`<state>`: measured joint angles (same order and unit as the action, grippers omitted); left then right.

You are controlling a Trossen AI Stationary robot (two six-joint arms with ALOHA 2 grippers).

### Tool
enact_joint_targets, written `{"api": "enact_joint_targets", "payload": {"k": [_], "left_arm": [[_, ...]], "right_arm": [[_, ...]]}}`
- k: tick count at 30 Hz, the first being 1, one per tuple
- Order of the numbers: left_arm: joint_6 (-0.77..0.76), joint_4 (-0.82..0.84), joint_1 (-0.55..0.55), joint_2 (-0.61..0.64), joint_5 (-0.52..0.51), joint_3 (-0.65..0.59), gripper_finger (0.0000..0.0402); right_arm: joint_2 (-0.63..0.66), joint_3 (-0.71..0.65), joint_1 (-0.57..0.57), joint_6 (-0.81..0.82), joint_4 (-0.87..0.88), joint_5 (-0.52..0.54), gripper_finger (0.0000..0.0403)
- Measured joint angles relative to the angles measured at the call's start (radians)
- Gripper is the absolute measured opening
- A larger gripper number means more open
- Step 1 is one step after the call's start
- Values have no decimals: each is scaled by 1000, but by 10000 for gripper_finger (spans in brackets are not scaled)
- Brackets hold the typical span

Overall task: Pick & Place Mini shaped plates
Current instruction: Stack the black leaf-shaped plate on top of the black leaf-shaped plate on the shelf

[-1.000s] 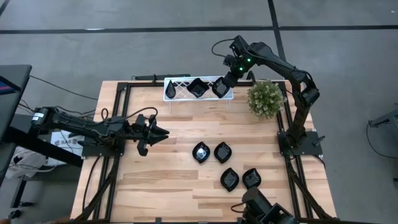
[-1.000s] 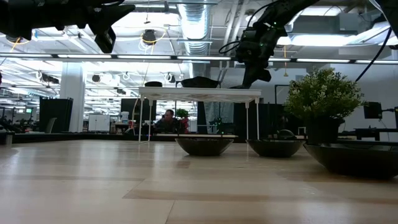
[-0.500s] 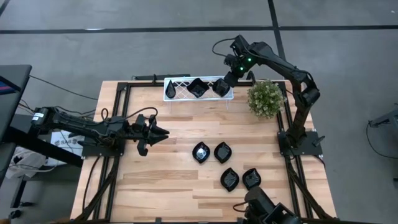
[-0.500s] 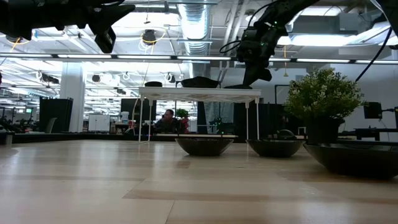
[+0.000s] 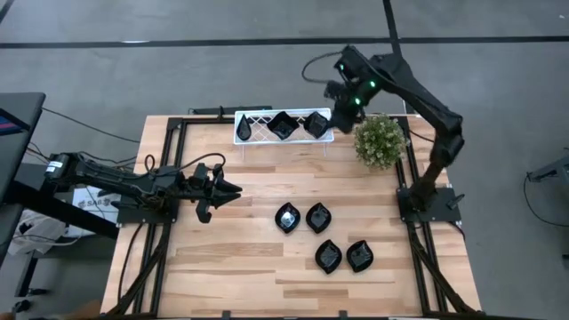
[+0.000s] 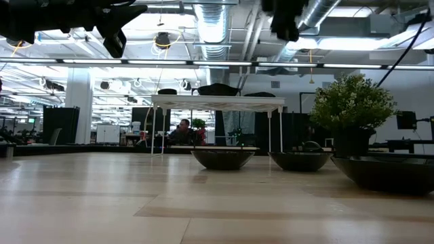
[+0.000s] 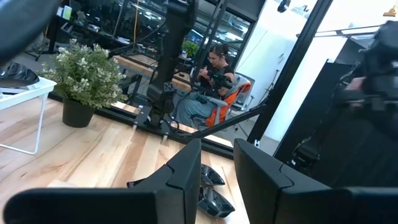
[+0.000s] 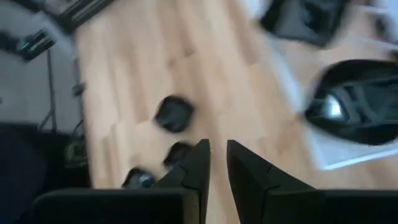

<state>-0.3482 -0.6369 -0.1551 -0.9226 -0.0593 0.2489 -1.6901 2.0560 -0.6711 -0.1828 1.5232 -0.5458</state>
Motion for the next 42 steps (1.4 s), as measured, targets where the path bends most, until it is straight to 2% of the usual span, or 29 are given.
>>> {"api": "enact_joint_targets", "payload": {"k": [3,6,13,19,28,34,39,42], "left_arm": [[1,0,0,0,0,0,97],[2,0,0,0,0,0,97],[3,-1,0,0,0,0,97],[3,-11,0,0,0,0,97],[0,-16,0,0,0,0,97],[0,-19,0,0,0,0,97],[0,-19,0,0,0,0,97],[0,-20,0,0,0,0,97]], "right_arm": [[65,0,92,50,41,27,49],[133,-10,191,140,46,102,49],[295,-127,409,370,44,268,49],[456,-348,555,610,-25,360,49],[651,-764,770,1014,-226,406,49],[685,-1000,933,1236,-416,416,49],[673,-1124,1075,1419,-536,422,49],[658,-1174,1161,1542,-554,463,49]]}}
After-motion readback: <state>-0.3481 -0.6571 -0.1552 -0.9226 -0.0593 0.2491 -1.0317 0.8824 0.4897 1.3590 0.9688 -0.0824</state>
